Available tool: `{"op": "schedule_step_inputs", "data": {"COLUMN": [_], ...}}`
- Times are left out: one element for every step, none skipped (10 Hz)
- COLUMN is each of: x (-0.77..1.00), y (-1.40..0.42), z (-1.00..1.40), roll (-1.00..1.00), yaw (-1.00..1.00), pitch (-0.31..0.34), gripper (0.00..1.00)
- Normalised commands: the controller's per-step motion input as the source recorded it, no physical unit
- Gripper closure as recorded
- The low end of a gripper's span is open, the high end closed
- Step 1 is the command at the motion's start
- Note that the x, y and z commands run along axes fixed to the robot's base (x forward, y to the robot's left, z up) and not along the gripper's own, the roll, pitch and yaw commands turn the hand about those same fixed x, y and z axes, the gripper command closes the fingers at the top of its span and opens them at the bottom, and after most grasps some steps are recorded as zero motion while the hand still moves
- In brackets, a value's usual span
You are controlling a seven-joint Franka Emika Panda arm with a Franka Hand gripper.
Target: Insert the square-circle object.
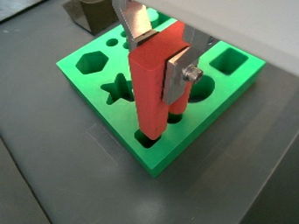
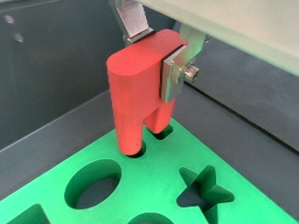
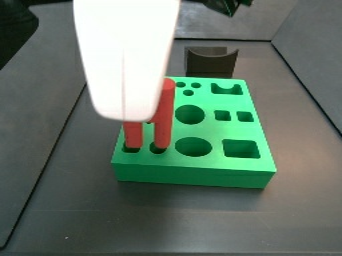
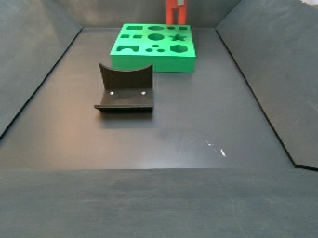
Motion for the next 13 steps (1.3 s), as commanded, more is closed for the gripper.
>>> {"op": "schedule_step_inputs", "data": {"x": [-0.05, -0.09, 0.0, 0.0, 0.0, 0.19, 0.3, 0.05, 0.0, 0.0, -0.01, -0.07, 0.0], "y": [0.1, 0.06, 0.0, -0.08, -0.06, -0.05, -0.01, 0.0, -0.04, -0.15, -0.21, -0.25, -0.33], "z": [-0.15, -0.11, -0.02, -0.39, -0.41, -0.46, -0.5, -0.57, -0.41, -0.43, -0.45, -0.43, -0.36], "roll": [-0.01, -0.04, 0.0, 0.0, -0.07, -0.07, -0.09, -0.11, 0.0, 0.04, 0.18, 0.22, 0.3], "yaw": [-0.37, -0.13, 0.0, -0.09, -0.25, -0.23, -0.2, -0.06, 0.14, 0.17, 0.26, 0.31, 0.25], "pitch": [0.049, 0.0, 0.0, -0.01, 0.0, 0.0, 0.0, -0.104, -0.11, -0.09, -0.106, -0.139, -0.119], "gripper": [1.0, 1.0, 1.0, 1.0, 1.0, 1.0, 1.0, 1.0, 1.0, 1.0, 1.0, 1.0, 1.0]}}
